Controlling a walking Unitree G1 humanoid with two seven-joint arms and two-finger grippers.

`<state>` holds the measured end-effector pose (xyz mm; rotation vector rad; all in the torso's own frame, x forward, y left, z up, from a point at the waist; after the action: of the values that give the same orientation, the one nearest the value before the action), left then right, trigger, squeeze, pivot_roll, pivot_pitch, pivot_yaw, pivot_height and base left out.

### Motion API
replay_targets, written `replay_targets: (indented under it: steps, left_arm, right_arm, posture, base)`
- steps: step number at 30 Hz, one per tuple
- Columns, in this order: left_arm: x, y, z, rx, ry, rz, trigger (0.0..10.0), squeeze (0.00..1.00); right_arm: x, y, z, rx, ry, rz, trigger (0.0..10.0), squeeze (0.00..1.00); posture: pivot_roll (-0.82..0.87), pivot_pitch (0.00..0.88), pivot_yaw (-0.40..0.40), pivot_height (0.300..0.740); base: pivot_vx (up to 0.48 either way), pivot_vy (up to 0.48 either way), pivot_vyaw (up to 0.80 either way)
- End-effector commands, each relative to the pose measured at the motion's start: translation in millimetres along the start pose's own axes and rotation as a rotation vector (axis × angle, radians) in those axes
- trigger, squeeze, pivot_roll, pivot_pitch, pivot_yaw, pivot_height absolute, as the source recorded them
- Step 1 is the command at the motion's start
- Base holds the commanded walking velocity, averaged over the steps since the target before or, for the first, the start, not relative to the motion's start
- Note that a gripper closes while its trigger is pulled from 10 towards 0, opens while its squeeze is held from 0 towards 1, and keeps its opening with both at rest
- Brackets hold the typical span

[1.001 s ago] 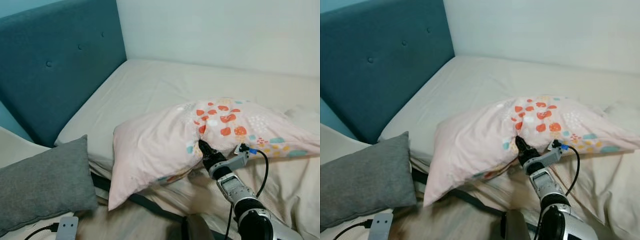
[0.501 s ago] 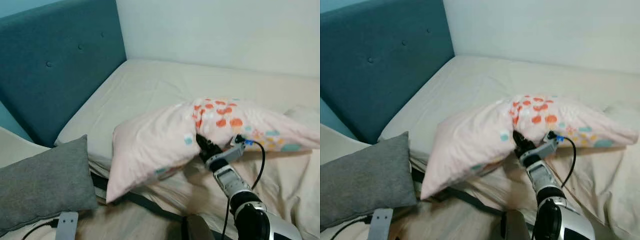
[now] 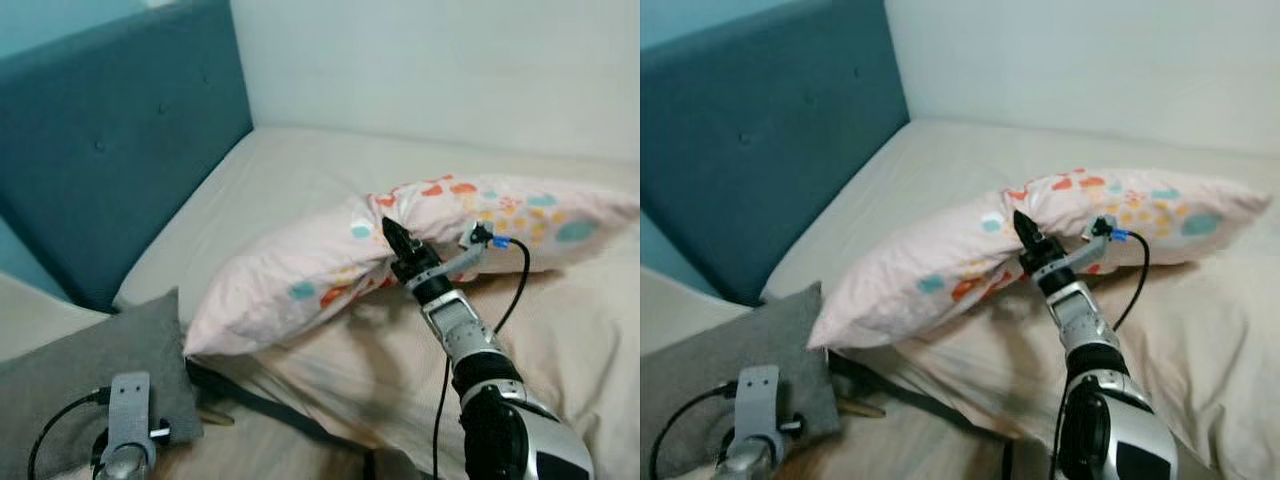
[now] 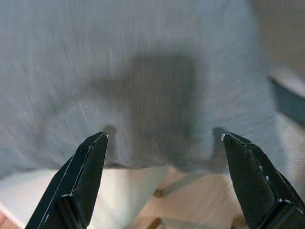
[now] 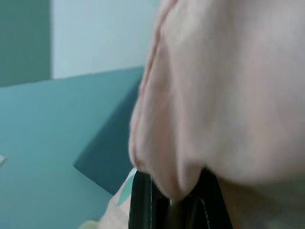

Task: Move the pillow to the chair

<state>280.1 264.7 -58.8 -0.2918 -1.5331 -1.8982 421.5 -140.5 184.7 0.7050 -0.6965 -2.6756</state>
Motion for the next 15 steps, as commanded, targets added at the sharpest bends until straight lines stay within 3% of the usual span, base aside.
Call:
replay_targets:
  steps: [1,9,15]
  left_arm:
    - [4.0,-16,-1.6,-0.016,-0.001,0.044,10.0,0.00]
    - [10.6,-39,-3.1,-0.007,-0.001,0.111,10.0,0.00]
    - [20.0,-67,-0.5,-0.043,-0.002,0.192,10.0,0.00]
  right_arm:
    - [-19.2,16,36.9,0.036,0.166,-0.039,0.0,0.00]
    - [-25.6,16,55.9,0.049,0.232,-0.030,0.0,0.00]
    - [-23.9,-7,58.8,0.079,0.233,0.049,0.0,0.00]
  posture:
    - [-0.11,0.050,0.070,0.661]
    - [-0.11,0.050,0.066,0.685]
    - [-0.11,0.044,0.063,0.714]
  base:
    - [0.000,0.000,0.00]
    - [0.000,0.000,0.00]
    - [0.000,0.000,0.00]
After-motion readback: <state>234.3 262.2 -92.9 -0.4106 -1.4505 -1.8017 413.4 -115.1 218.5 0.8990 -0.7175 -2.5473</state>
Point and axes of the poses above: a point about 5 cm out from each wrist's last joint towards the gripper, its own x axis pointing back from the gripper into the wrist, its own y axis along the axis of the wrist's last joint, z = x × y, the point moved 5 cm from there along -x, pointing out of the wrist towards the gripper, and after that the axes turned 7 degrees about -x, right-handed, at the moved point
